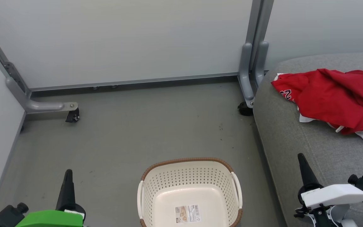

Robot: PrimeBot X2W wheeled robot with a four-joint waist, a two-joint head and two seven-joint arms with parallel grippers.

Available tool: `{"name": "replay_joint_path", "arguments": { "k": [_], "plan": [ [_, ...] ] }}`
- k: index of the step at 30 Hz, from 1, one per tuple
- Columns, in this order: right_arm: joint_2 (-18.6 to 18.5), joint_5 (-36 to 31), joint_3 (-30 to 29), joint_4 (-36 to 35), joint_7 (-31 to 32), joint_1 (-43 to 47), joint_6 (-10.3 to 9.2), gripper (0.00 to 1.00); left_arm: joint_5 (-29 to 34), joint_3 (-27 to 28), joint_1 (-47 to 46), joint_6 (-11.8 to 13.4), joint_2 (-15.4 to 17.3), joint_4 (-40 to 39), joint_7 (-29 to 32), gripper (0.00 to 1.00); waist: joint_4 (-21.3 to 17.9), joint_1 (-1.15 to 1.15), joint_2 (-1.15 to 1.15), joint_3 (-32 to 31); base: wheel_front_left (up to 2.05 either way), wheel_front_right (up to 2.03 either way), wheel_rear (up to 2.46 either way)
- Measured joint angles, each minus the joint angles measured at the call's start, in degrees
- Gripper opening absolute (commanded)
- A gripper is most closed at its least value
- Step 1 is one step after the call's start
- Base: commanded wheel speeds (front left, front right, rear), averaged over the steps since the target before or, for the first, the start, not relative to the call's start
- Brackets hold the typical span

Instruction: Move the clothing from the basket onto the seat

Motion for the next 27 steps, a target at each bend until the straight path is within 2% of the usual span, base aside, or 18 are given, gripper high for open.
{"name": "replay_joint_path", "arguments": {
  "k": [27],
  "plan": [
    [-0.1,15.5,-2.2,0.8,4.1,-2.9,-0.01,0.0,-15.0,1.4,-3.7,-0.4,0.1,2.0,4.1,0.0,-0.1,0.0,0.0,1.1,0.0,0.0,0.0]
  ]
}}
